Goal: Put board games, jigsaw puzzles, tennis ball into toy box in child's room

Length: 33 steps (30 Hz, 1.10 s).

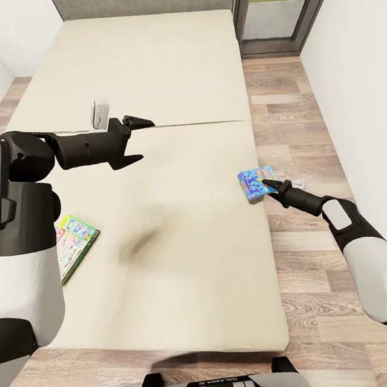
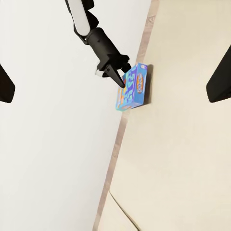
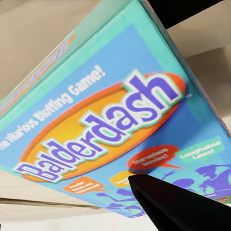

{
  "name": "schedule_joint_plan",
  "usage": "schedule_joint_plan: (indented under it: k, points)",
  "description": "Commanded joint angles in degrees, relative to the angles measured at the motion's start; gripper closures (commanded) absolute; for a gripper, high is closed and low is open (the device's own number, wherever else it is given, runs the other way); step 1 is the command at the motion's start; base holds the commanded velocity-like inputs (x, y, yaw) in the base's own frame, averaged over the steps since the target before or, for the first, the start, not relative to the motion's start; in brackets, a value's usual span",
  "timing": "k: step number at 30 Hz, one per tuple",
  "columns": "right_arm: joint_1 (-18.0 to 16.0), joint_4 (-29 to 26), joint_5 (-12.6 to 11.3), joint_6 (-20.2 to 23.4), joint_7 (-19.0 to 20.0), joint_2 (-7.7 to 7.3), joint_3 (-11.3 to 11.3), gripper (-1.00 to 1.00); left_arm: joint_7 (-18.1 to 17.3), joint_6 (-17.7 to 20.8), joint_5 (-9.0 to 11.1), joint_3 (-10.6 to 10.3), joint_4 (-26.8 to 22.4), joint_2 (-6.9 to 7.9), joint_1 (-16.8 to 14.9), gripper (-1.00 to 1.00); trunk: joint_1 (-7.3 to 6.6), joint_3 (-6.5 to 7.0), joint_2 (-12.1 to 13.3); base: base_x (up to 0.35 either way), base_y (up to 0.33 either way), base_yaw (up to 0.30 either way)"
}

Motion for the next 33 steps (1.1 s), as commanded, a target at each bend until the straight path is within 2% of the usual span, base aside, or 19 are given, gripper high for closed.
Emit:
schedule_joint_plan:
  k: [1,17,25,28,29,33]
  points:
    - [0.0,0.1,0.4,0.3,0.1,0.05,0.0,1.0,0.5,0.0,0.5,0.0,0.0,0.01,-0.1,-1.0,0.0,-0.03,0.0,0.0,0.0,0.003]
    - [0.0,-0.5,0.5,0.3,0.1,-0.16,0.1,1.0,0.5,0.0,0.5,0.0,0.0,0.01,0.0,-1.0,0.0,-0.03,0.0,0.0,0.0,0.0]
    - [0.1,-2.6,0.4,0.3,0.1,-0.06,0.2,1.0,0.5,0.0,0.5,-0.1,0.1,0.01,0.1,-1.0,0.0,-0.03,0.0,0.0,0.0,0.0]
    - [0.2,-4.1,0.4,0.4,0.1,0.03,0.2,1.0,0.5,0.0,0.5,-0.7,0.1,0.03,0.1,-1.0,0.0,-0.03,0.0,0.0,0.0,0.0]
    - [2.8,-11.7,0.3,0.6,-0.1,0.43,0.3,1.0,0.4,-0.1,0.1,-1.8,-0.1,0.07,2.0,-1.0,0.0,-0.03,0.0,0.0,0.0,0.0]
    - [2.8,-12.0,0.4,0.5,-0.2,0.43,0.3,1.0,0.4,-0.2,-0.1,-1.8,-0.7,0.09,3.5,-1.0,0.0,-0.03,0.0,0.0,0.0,0.0]
